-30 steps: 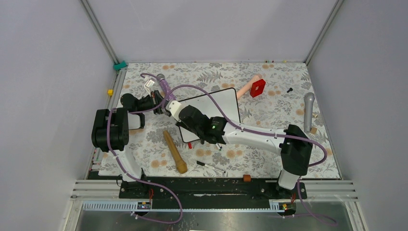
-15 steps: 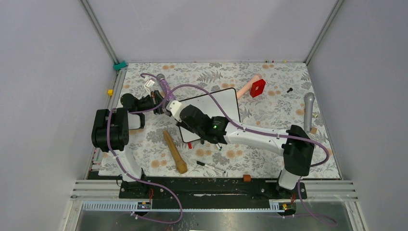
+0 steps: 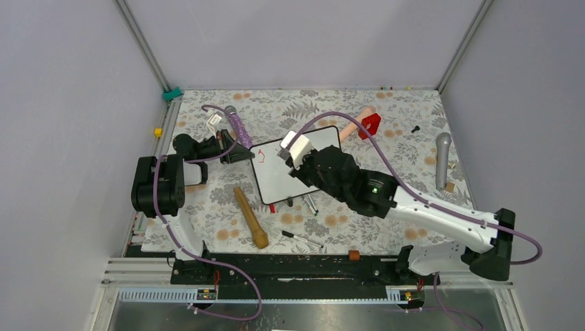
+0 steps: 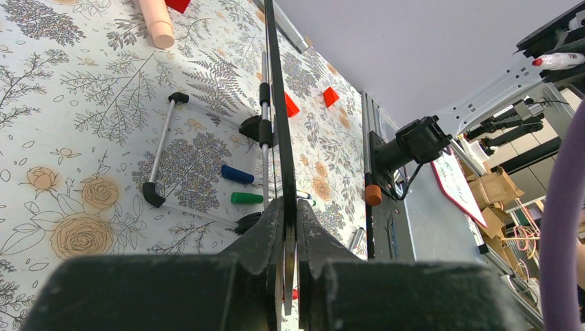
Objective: Write a sentence on the whiteboard
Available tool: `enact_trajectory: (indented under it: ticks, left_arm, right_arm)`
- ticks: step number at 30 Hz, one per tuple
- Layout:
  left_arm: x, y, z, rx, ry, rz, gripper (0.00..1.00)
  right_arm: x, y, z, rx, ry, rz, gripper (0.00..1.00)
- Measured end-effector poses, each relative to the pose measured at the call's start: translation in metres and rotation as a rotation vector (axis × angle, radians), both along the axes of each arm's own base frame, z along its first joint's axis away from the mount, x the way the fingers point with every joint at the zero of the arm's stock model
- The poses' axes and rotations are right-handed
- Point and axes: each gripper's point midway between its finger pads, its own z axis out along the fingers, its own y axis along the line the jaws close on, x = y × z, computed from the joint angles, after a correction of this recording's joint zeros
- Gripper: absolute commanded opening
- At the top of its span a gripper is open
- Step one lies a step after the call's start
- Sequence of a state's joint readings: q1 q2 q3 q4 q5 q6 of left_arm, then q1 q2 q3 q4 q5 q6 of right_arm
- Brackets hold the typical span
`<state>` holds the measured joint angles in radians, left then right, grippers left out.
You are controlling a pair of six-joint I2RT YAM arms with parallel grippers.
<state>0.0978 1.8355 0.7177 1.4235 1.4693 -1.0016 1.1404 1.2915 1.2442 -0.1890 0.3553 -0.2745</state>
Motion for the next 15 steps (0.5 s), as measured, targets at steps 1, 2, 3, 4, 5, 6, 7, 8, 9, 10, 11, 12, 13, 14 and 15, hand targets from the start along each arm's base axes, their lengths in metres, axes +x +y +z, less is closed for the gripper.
enact_trajectory:
  ticks: [1, 2, 3, 4, 5, 6, 7, 8, 9, 10, 11, 12, 13, 14, 15]
  left_arm:
    - [0.000, 0.000, 0.000, 0.000, 0.000, 0.000, 0.00]
    - [0.000, 0.000, 0.000, 0.000, 0.000, 0.000, 0.00]
    - [0.000, 0.000, 0.000, 0.000, 0.000, 0.000, 0.00]
    - [0.000, 0.000, 0.000, 0.000, 0.000, 0.000, 0.00]
    - [0.000, 0.000, 0.000, 0.000, 0.000, 0.000, 0.00]
    - [0.000, 0.000, 0.000, 0.000, 0.000, 0.000, 0.00]
    - [0.000, 0.000, 0.000, 0.000, -0.001, 0.000, 0.00]
    - [0.000, 0.000, 0.000, 0.000, -0.001, 0.000, 0.00]
    - [-0.001, 0.000, 0.001, 0.000, -0.003, 0.000, 0.00]
    - [-0.002, 0.000, 0.001, 0.000, -0.004, 0.001, 0.00]
    - [-0.002, 0.000, 0.001, 0.001, -0.008, 0.001, 0.00]
    - [-0.003, -0.001, 0.002, 0.002, -0.012, 0.000, 0.00]
    - [-0.003, -0.001, 0.002, 0.002, -0.014, 0.000, 0.00]
    - [-0.004, -0.001, 0.003, 0.002, -0.016, 0.000, 0.00]
    - [-0.004, -0.001, 0.003, 0.003, -0.017, 0.000, 0.00]
  right_arm:
    - [-0.004, -0.005, 0.002, 0.005, 0.002, 0.008, 0.00]
    - [-0.007, -0.009, 0.002, 0.008, 0.006, 0.016, 0.00]
    - [-0.010, -0.012, 0.001, 0.013, 0.019, 0.018, 0.00]
    - [-0.012, -0.014, -0.002, 0.016, 0.035, 0.019, 0.00]
    - [-0.014, -0.015, -0.005, 0.017, 0.055, 0.018, 0.00]
    - [-0.016, -0.013, -0.009, 0.014, 0.075, 0.022, 0.00]
    - [-0.016, -0.012, -0.013, 0.005, 0.086, 0.021, 0.00]
    - [-0.014, -0.010, -0.019, -0.012, 0.097, 0.011, 0.00]
    - [-0.010, -0.007, -0.025, -0.032, 0.107, -0.004, 0.00]
    - [-0.007, -0.002, -0.031, -0.048, 0.115, -0.015, 0.00]
    - [-0.004, 0.003, -0.040, -0.066, 0.128, -0.021, 0.00]
    - [-0.003, 0.007, -0.049, -0.083, 0.141, -0.021, 0.00]
    - [-0.003, 0.010, -0.058, -0.099, 0.156, -0.015, 0.00]
    - [-0.004, 0.013, -0.067, -0.112, 0.169, -0.007, 0.00]
    - [-0.005, 0.015, -0.076, -0.119, 0.182, 0.004, 0.00]
